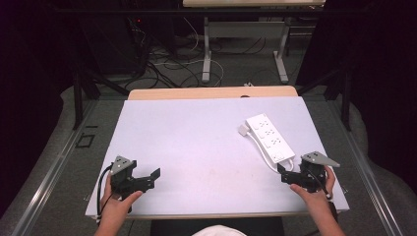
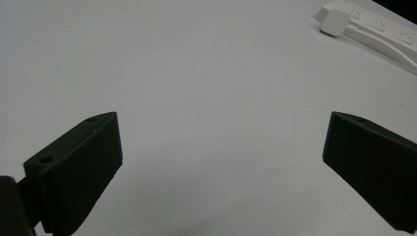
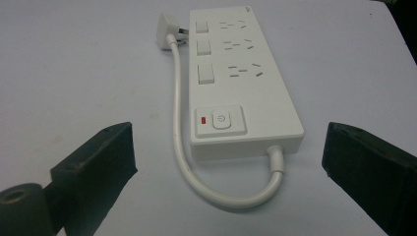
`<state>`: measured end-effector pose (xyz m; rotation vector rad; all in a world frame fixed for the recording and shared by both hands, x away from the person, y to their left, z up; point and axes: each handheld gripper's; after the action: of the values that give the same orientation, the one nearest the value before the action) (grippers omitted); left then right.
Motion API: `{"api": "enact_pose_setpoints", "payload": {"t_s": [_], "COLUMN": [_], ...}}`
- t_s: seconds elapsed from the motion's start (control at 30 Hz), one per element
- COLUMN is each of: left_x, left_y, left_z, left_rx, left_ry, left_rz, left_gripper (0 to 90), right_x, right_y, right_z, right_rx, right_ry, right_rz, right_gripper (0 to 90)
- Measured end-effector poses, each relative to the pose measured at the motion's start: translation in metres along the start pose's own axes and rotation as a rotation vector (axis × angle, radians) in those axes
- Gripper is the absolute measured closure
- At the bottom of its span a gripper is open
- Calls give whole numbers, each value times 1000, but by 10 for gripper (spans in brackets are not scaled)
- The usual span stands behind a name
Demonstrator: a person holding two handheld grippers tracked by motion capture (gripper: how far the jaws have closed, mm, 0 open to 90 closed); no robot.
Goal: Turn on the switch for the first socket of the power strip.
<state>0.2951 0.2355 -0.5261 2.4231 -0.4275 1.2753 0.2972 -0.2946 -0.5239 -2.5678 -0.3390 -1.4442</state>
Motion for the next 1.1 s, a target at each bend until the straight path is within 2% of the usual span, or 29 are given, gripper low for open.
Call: {"api": "enact_pose_setpoints", "payload": {"t_s": [0.37,0.67,0.77,0.9,1.1], "left_x": [0,2,3,7,20], "left_y": [1,4,6,6,4], "left_z": [2,-1,-2,-2,-1], "left_rx": [11,29,37,40,63], "left_ry": [-11,-47,-51,-67,-105], "left_rz": [1,5,7,-4,-16], "left_gripper": [24,28,29,29,30], "right_x": [2,5,6,7,19], "right_y": [-1,-7,-9,-10,-7], "right_z": [1,2,3,5,7], "right_rx": [23,38,32,41,53], "right_ry": [-55,-125,-156,-176,-201], "right_rz": [-2,-9,-29,-29,-17], "right_gripper": [71,71,81,83,145]}}
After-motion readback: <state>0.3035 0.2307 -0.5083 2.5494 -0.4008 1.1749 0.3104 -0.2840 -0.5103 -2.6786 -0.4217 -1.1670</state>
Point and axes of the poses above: each handheld gripper's, and its own axes: z roughly forward along the jaws, x roughly out of its top, y roughly to its right
